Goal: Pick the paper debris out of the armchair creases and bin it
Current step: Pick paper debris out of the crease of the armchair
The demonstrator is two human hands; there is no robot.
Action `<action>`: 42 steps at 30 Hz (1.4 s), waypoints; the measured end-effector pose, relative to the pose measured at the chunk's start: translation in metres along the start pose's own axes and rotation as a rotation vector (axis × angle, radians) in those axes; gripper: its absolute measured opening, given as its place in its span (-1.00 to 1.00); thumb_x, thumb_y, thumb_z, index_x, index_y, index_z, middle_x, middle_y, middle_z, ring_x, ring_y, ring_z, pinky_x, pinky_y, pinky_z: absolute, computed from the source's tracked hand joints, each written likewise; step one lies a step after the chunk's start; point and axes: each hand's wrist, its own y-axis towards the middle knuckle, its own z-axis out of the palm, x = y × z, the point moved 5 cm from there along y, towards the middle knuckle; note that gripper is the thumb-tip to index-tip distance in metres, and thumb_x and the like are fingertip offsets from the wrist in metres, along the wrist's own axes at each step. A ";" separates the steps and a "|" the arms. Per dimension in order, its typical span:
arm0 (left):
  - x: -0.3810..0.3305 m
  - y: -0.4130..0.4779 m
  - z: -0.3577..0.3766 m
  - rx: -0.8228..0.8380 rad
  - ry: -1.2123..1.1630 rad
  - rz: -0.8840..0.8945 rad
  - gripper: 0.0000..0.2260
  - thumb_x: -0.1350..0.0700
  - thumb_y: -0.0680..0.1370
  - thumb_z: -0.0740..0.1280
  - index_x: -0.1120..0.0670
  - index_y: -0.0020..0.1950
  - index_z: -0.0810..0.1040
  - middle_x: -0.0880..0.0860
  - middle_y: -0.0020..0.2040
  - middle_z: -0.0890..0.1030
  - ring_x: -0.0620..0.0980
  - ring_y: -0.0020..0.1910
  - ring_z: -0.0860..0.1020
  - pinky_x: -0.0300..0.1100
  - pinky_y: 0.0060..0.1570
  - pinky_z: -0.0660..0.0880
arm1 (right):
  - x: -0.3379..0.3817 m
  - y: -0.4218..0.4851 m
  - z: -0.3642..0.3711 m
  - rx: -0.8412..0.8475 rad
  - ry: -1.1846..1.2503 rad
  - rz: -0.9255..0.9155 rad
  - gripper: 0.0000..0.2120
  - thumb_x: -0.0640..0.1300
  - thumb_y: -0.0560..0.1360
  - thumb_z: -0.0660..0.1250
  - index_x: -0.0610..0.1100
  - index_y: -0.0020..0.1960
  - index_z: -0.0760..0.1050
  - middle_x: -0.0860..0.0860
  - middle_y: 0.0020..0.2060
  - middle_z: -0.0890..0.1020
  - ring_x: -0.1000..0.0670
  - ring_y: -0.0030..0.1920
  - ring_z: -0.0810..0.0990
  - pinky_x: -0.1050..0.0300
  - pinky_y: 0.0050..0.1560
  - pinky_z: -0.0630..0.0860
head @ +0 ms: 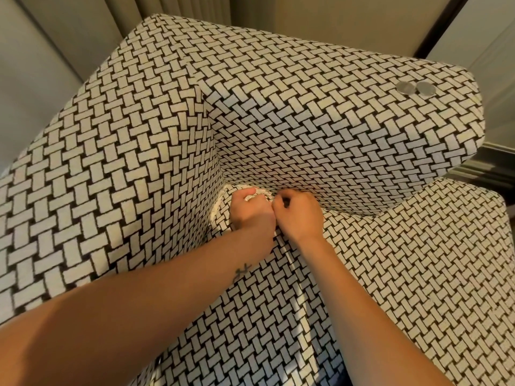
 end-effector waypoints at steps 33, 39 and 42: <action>0.005 0.001 0.003 0.029 0.050 -0.012 -0.73 0.35 0.59 0.15 0.10 0.15 0.55 0.20 0.10 0.65 -0.02 -0.19 0.53 -0.28 -0.37 0.36 | 0.003 0.020 0.027 0.013 0.112 0.106 -0.64 0.11 0.60 0.25 -0.01 -0.20 0.70 0.01 -0.41 0.66 -0.12 -0.30 0.60 -0.04 0.00 0.54; 0.008 0.001 0.002 0.029 0.048 -0.040 -0.77 0.27 0.64 0.13 0.11 0.16 0.55 0.18 0.11 0.65 0.00 -0.14 0.54 -0.27 -0.35 0.38 | 0.001 0.020 0.025 -0.023 0.128 0.074 -0.61 0.09 0.60 0.27 -0.07 -0.30 0.65 0.00 -0.51 0.58 -0.14 -0.40 0.53 0.00 -0.16 0.54; 0.007 0.000 0.002 0.032 0.071 -0.038 -0.78 0.25 0.63 0.11 0.08 0.09 0.53 0.17 0.08 0.65 0.01 -0.17 0.53 -0.22 -0.38 0.37 | -0.003 0.017 0.023 -0.050 0.202 0.025 -0.61 0.09 0.60 0.29 -0.06 -0.31 0.64 0.00 -0.51 0.59 -0.16 -0.41 0.54 -0.02 -0.27 0.53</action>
